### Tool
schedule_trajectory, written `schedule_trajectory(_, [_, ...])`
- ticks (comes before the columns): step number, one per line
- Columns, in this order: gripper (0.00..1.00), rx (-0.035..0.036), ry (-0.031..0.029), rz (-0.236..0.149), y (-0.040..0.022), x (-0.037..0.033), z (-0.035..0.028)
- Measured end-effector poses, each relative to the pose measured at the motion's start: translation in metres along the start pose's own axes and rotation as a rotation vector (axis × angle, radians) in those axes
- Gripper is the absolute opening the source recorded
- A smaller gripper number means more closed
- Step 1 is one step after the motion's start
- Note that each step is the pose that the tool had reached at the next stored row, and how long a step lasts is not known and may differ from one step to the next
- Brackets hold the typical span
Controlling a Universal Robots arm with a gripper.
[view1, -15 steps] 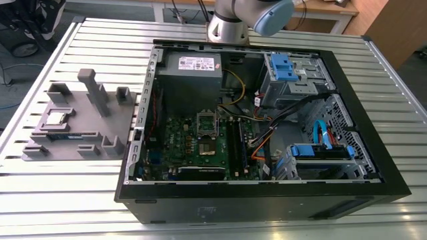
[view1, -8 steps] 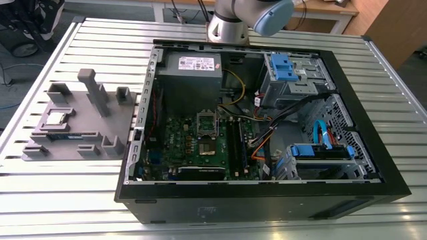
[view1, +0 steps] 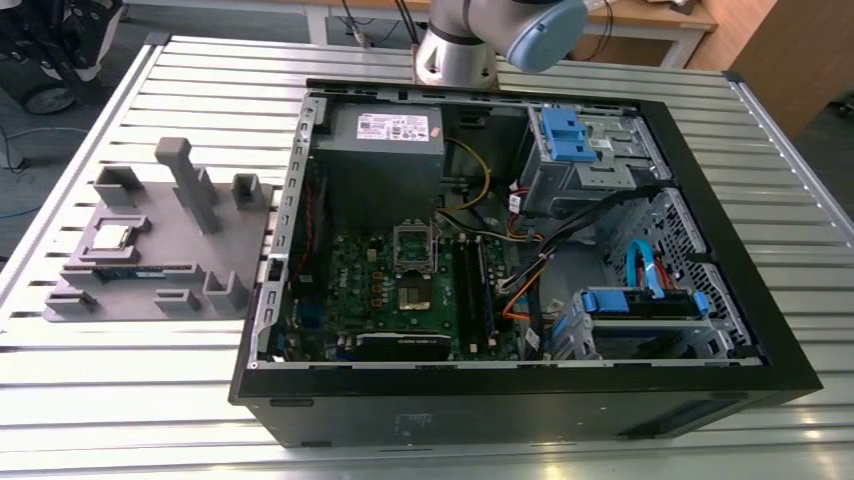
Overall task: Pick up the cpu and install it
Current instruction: 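Reach for the cpu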
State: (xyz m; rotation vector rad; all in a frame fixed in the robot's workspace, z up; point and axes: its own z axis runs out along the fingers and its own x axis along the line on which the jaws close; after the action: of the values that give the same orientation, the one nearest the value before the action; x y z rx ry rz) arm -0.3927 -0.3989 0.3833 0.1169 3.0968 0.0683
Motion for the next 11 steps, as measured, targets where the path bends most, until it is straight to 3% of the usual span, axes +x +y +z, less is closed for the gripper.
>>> schedule_trajectory(11, [0.11, 0.0001, 0.0000, 0.000, -0.0006, 0.0067, 0.0012])
